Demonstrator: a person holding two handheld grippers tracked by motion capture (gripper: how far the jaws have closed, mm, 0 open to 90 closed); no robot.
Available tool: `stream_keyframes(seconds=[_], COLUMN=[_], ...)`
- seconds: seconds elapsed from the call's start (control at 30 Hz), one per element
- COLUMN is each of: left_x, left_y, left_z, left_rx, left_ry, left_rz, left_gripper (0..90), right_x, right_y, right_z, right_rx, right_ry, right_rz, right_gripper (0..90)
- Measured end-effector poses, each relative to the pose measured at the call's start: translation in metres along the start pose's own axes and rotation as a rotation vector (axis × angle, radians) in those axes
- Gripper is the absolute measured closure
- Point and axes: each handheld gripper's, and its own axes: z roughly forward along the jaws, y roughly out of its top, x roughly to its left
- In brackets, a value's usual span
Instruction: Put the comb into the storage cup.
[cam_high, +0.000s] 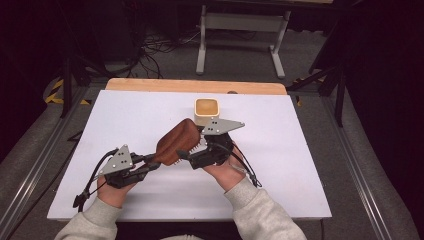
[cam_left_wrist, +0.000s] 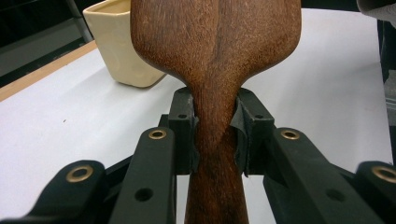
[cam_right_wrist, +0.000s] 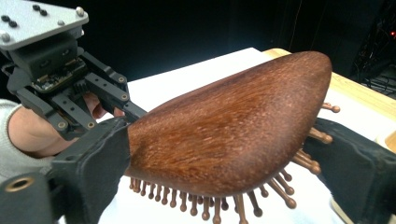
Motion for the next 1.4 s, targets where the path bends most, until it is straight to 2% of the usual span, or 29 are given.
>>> stream_keyframes(seconds=[0.13, 0.27, 0.43, 0.5, 0.63, 0.67, 0.73, 0.83, 1.17, 1.4], left_x=[-0.002, -0.005, -0.008, -0.01, -0.011, -0.011, -0.011, -0.011, -0.011, -0.011], left_y=[-0.001, -0.001, -0.002, -0.002, -0.003, -0.003, -0.003, -0.003, -0.003, -0.003], left_z=[0.002, 0.006, 0.011, 0.013, 0.015, 0.015, 0.015, 0.015, 0.016, 0.017], left_rx=[0.014, 0.03, 0.056, 0.07, 0.076, 0.079, 0.076, 0.073, 0.053, 0.033], left_ry=[0.01, 0.013, 0.02, 0.023, 0.025, 0.028, 0.026, 0.023, 0.006, -0.016], left_rz=[0.006, 0.022, 0.039, 0.045, 0.047, 0.051, 0.051, 0.052, 0.055, 0.05], left_gripper=[72.2, 72.5, 72.8, 72.9, 73.0, 72.6, 72.4, 72.1, 71.9, 72.0], right_x=[0.001, 0.001, 0.002, 0.004, 0.006, 0.006, 0.006, 0.011, 0.023, 0.027], right_y=[0.0, 0.002, 0.004, 0.007, 0.011, 0.013, 0.015, 0.019, 0.028, 0.033], right_z=[0.0, -0.004, -0.007, -0.008, -0.009, -0.011, -0.011, -0.012, -0.013, -0.014], right_rx=[0.001, -0.006, -0.009, -0.01, -0.008, -0.009, -0.01, -0.004, 0.011, 0.03], right_ry=[-0.015, -0.003, 0.008, 0.015, 0.056, 0.088, 0.119, 0.152, 0.17, 0.169], right_rz=[0.02, 0.041, 0.03, 0.01, -0.001, 0.009, 0.019, -0.002, -0.069, -0.082], right_gripper=[16.7, 27.7, 35.7, 39.0, 44.7, 48.4, 50.5, 54.0, 58.8, 60.9])
